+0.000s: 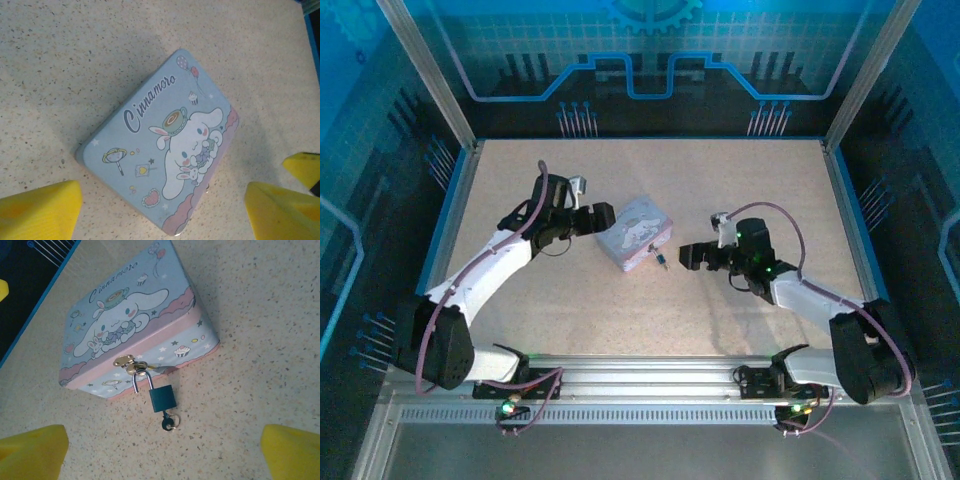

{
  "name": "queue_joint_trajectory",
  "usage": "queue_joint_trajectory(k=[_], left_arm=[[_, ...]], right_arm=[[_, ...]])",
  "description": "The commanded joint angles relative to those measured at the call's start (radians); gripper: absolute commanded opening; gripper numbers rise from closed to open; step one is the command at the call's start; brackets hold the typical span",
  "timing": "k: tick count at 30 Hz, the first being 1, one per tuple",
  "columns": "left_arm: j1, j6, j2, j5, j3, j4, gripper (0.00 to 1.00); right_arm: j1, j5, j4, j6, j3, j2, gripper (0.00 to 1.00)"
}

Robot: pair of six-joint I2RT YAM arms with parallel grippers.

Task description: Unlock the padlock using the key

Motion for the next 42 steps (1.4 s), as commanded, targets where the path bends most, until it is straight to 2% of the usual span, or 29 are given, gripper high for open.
queue_joint_trajectory(k=[1, 5, 8, 13, 20, 31, 42], left_arm=[[-0.023, 0.06, -0.037, -0.048, 0.027, -0.08, 0.98], [-0.037, 0.054, -0.041, -0.01, 0.024, -0.087, 0.99], [-0.038, 0.043, -0.02, 0.055, 0.026, -0.076, 0.99], [-0.045, 0.016, 0.039, 0.179, 0.047, -0.036, 0.98], [-0.076, -0.069, 0.133, 0.333, 0.077, 0.057, 0.84], [-0.109, -0.089, 0.218, 0.367, 0.101, 0.065, 0.77], [-0.108, -0.08, 0.252, 0.307, 0.084, 0.039, 0.73]], right_arm=[[-0.016, -0.01, 0.048, 0.007, -0.017, -0.034, 1.0], [-0.02, -0.041, 0.044, 0.005, -0.014, -0.033, 1.0], [-0.02, -0.045, 0.047, 0.022, -0.011, -0.032, 1.0], [-0.022, -0.123, 0.08, 0.04, 0.012, 0.019, 1.0], [-0.009, -0.249, 0.193, 0.091, 0.059, 0.199, 0.99], [0.035, -0.304, 0.232, 0.079, 0.175, 0.416, 0.93], [0.066, -0.321, 0.186, 0.032, 0.254, 0.526, 0.9]])
